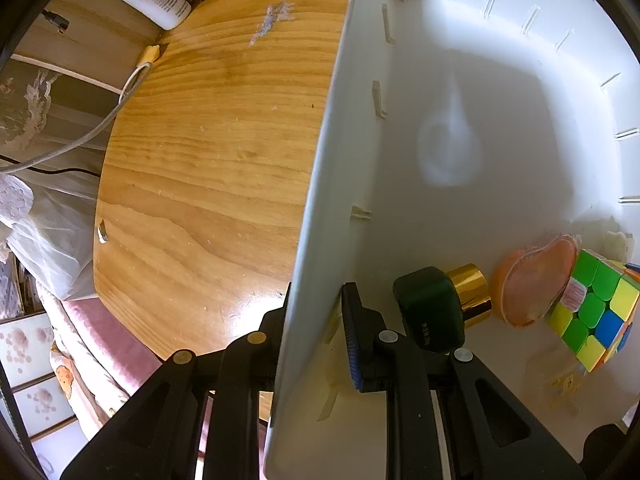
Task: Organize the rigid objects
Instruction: 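Lower the white game device into the white bin and release it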
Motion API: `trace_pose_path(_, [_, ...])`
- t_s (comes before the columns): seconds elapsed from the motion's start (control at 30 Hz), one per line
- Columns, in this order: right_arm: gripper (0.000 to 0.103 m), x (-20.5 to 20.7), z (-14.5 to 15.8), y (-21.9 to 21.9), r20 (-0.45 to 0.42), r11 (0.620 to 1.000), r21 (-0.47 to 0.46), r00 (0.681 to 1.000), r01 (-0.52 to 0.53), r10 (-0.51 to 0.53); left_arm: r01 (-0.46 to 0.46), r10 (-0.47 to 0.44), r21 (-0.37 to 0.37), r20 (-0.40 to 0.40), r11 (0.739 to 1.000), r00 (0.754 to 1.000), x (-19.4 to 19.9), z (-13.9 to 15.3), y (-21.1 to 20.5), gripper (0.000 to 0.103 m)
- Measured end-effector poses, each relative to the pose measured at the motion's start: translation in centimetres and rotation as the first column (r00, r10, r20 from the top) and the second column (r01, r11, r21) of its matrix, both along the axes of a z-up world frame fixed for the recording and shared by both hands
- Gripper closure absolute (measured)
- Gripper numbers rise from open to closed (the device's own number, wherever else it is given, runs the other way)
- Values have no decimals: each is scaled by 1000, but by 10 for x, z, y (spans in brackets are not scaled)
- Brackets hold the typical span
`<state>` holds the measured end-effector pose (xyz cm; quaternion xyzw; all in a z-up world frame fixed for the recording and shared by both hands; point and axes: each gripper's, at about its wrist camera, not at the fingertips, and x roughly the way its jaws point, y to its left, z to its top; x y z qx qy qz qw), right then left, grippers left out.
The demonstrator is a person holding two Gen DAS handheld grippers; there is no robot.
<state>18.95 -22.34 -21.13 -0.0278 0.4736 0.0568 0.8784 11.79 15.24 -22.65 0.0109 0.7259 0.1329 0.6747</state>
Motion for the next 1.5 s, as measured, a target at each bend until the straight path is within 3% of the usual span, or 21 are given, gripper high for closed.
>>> trace_pose_path(0.33, [46, -16, 17, 9, 12, 1000, -12, 1000, 7, -7, 28, -28, -13, -22, 1000, 999, -5, -11, 0, 82])
trace_pose_path(0.87, [46, -58, 63, 33, 76, 993, -27, 991, 115, -113, 109, -110, -96, -4, 989, 994, -17, -7, 5, 88])
trace_pose_path(1.5, [46, -126, 111, 129, 183, 997, 1, 980, 76, -75, 306, -305, -212, 38, 928, 952, -26, 1, 9, 96])
